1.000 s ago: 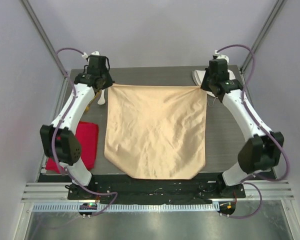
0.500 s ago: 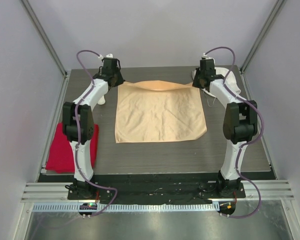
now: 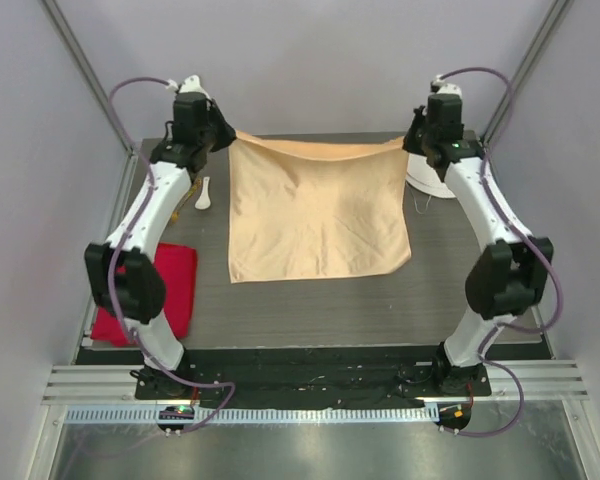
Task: Fold the napkin into a case and place the utensils inside
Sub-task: Fold and flatten the napkin at the center of the board.
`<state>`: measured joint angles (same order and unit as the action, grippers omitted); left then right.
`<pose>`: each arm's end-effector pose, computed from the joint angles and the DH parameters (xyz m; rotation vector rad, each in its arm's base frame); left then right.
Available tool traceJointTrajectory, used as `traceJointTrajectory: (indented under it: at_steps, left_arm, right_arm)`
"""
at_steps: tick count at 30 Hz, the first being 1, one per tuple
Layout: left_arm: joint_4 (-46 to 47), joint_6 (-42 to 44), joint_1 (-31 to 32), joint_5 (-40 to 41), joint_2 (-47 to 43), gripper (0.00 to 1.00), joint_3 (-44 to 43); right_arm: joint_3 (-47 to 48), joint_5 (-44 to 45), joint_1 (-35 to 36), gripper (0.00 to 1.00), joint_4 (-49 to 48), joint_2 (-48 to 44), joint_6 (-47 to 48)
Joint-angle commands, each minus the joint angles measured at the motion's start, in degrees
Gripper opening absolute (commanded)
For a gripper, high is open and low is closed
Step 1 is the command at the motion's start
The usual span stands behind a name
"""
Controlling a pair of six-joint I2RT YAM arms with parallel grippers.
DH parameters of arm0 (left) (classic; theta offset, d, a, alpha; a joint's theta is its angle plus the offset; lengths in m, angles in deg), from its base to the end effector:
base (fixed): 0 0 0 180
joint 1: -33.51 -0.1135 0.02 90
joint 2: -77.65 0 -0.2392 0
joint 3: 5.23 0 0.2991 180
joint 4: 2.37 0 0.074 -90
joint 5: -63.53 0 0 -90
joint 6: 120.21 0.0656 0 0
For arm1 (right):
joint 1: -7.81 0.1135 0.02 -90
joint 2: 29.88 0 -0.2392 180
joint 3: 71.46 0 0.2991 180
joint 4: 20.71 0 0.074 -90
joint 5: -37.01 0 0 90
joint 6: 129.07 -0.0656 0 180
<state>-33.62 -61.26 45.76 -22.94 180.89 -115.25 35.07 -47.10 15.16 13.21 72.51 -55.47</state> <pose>0.4882 -0.1019 0.3239 -0.3698 1.9881 -0.4222 0.4873 0.0561 0.2996 0.2270 2.0784 0.1442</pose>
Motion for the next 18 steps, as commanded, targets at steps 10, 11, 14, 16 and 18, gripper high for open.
traceJointTrajectory:
  at_steps: [10, 11, 14, 16, 18]
  left_arm:
    - [3.3, 1.5, 0.4, -9.3, -38.2, 0.0, -4.9]
    - [3.2, 1.7, 0.5, -10.3, -39.5, 0.0, -5.3]
    - [2.7, 0.8, 0.4, -12.9, -43.9, 0.0, -6.8]
    - [2.7, 0.1, 0.4, -13.7, -46.0, 0.0, -6.9]
    - [2.5, -0.5, 0.4, -14.0, -48.1, 0.01, -6.8]
  right_arm:
    - [-3.9, -2.0, -0.1, 0.01, -1.3, -47.7, 3.4]
    - [-4.0, -2.2, -0.1, 0.01, -1.4, -49.7, 3.5]
    - [-3.5, -3.9, -0.1, 0.01, -1.7, -56.1, 3.7]
    - [-2.8, -5.1, -0.1, 0.01, -1.3, -59.0, 3.6]
    - [-3.0, -5.1, 0.0, 0.01, -1.4, -60.5, 2.7]
